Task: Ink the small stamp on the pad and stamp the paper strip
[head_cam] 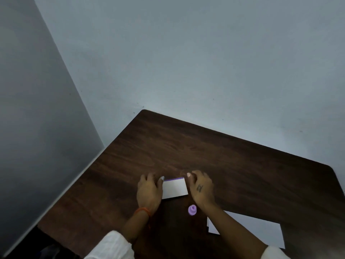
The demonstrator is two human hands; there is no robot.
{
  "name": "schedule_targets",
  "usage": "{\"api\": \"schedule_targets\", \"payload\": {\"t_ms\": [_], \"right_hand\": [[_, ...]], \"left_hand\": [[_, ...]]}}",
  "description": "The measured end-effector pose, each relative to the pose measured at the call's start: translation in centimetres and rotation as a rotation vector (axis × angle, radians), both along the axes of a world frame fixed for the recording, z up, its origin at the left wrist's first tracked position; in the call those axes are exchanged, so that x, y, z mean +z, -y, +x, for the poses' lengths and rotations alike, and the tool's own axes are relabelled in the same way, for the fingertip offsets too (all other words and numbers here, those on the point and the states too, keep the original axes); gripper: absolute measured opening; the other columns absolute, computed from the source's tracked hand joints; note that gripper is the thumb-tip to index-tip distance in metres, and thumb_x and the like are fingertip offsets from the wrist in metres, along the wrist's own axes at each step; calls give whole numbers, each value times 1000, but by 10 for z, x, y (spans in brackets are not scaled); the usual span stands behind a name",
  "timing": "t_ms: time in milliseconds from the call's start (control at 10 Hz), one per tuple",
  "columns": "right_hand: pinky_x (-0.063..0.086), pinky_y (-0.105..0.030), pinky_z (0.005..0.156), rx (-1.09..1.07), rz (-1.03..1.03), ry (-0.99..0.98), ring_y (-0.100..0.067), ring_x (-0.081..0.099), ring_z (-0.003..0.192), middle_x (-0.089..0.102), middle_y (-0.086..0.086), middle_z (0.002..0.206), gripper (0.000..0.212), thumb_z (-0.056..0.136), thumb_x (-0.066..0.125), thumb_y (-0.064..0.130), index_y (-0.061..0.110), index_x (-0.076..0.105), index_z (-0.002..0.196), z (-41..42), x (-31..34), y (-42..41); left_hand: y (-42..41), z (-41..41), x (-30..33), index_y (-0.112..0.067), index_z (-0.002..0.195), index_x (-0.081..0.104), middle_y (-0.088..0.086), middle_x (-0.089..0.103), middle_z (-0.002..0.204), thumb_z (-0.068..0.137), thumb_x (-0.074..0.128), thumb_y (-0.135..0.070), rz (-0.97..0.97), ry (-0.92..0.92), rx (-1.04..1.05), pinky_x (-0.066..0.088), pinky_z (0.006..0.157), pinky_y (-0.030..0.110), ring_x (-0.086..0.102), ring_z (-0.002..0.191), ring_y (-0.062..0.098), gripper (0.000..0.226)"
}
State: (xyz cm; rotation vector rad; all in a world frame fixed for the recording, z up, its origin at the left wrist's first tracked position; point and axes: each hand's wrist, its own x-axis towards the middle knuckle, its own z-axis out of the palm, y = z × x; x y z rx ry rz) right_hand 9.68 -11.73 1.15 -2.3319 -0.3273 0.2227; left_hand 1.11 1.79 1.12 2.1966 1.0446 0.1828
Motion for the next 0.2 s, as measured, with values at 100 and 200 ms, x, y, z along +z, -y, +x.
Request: {"api": "schedule_targets", "payload": {"t_ms": [100, 200], "right_hand": [[45, -28, 90, 8, -13, 90, -21, 53, 114, 58, -8, 121, 36, 94, 42, 35, 15, 52, 123, 10, 10, 1], [28, -36, 112, 44, -96, 196, -23, 29, 139, 39, -8, 147, 48, 95, 34, 40, 16, 35, 137, 24, 28, 1]], "left_hand": [[1, 15, 12, -17, 132, 42, 12, 45, 137, 91, 49, -39, 231, 102, -180, 43, 102, 38, 45, 125, 24, 47], [4, 36, 33, -16, 144, 20, 10, 17, 157, 95, 37, -40, 418, 131, -432, 10, 119, 44, 9, 146, 26, 57]]}}
